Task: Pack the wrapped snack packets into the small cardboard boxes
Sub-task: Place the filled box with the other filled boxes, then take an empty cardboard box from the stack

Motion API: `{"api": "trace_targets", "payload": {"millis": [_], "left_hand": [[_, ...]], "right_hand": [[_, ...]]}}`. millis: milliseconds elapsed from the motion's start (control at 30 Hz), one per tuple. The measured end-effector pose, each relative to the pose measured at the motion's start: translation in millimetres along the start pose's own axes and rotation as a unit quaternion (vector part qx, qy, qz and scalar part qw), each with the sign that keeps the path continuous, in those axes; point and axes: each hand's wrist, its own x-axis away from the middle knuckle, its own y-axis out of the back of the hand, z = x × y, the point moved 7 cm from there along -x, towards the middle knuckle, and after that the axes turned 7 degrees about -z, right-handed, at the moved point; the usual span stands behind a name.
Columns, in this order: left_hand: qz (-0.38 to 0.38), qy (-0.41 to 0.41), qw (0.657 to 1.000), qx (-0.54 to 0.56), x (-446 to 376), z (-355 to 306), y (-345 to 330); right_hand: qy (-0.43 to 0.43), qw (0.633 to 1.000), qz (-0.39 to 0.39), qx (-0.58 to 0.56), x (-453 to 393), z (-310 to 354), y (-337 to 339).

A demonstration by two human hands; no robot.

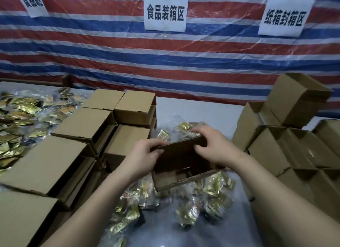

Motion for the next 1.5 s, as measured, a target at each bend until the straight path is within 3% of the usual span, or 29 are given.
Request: {"api": "trace_targets", "payload": {"millis": [167, 400, 567, 833, 967, 1133, 1200, 1367, 1500], "left_hand": [[0.097, -0.003, 0.995, -0.012, 21.7, 21.9, -65.3], [0.234, 0.051, 0.968, -0.075, 103.0, 114.4, -174.3], [0.224, 0.070, 0.968, -0.086, 118.4, 145.4, -205.6], [0.239, 0.052, 0.965, -0.099, 110.9, 150.6, -217.4], [0.189, 0.082, 0.973, -0.101, 88.6, 148.7, -212.7], [0.130, 0.077, 0.968, -0.199, 48.1, 142.5, -234.9], [0.130, 0.106, 0.957, -0.236, 35.9, 148.6, -248.1], [0.234, 0.232, 0.893, -0.307, 30.4, 192.3, -292.5], [0.243, 0.227, 0.869, -0.367, 29.5, 215.3, -316.7]], "right_hand": [[-0.039, 0.998, 0.032, 0.046, 63.4, -47.6, -25.6], [-0.168, 0.978, 0.118, 0.022, 187.6, -123.1, -144.0], [-0.206, 0.973, 0.101, 0.008, 217.2, -143.5, -184.7], [-0.236, 0.966, 0.107, 0.002, 220.7, -163.0, -191.2], [-0.252, 0.964, 0.090, 0.001, 211.2, -174.9, -182.8], [-0.270, 0.961, 0.061, -0.016, 191.8, -190.7, -168.2], [-0.285, 0.957, 0.044, -0.031, 187.0, -197.3, -163.4], [-0.302, 0.951, 0.034, -0.050, 179.2, -206.6, -159.0], [-0.304, 0.951, 0.037, -0.049, 179.0, -209.5, -158.2]]}}
